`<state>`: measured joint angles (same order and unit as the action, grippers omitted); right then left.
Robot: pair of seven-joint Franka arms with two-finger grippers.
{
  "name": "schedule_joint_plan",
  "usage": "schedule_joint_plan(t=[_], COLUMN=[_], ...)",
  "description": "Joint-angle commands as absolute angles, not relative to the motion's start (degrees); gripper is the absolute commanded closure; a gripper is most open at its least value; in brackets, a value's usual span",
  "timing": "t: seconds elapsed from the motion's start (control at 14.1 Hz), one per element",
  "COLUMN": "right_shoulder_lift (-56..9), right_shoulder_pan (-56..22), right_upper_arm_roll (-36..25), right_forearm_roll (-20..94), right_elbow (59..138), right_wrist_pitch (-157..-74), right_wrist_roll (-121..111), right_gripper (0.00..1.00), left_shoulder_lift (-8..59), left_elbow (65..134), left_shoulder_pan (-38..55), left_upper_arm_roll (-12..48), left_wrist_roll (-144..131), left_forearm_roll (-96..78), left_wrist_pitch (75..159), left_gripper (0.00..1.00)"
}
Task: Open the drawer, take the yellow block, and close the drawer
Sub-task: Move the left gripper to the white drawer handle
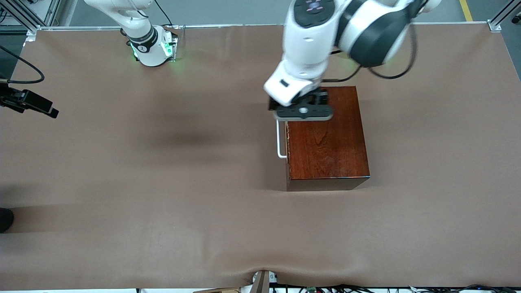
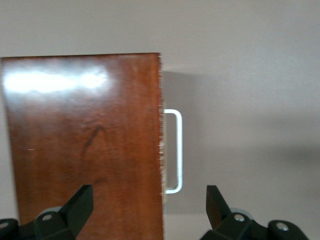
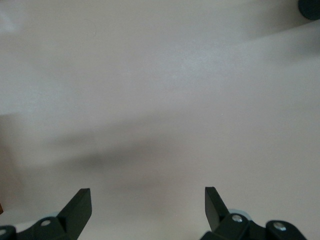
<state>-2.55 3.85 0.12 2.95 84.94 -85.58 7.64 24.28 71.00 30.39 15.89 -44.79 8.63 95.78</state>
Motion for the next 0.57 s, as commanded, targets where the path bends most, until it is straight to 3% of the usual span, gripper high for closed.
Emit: schedule_joint_plan(t=[0.0,0.21,0.5], right_shoulder_lift=[-2.9,-2.99,-3.25], right_shoulder_pan=[3.69,3.69,3.69], right_upper_arm_roll=[0.09,0.09,0.09], right_forearm_roll=[3.34,3.43,3.51], right_elbow=[84.2,84.11,84.11], right_wrist_pitch=[-85.52,-85.61,-85.87], right_wrist_roll=[8.09,8.09,8.09], right_gripper=[0.0,0.0,0.0], left_shoulder_lift=[29.69,35.31,40.16], left_elbow=[66.01,64.6,64.25], left_shoulder_pan=[39.86,51.91,55.02], left_upper_arm_roll=[9.0,-2.43,-4.92], left_wrist_roll=[-47.36,-52.63,-53.52], left_forearm_roll=[11.6,11.51,11.51], left_wrist_pitch=[97.37,101.15,103.88], left_gripper=[0.0,0.0,0.0])
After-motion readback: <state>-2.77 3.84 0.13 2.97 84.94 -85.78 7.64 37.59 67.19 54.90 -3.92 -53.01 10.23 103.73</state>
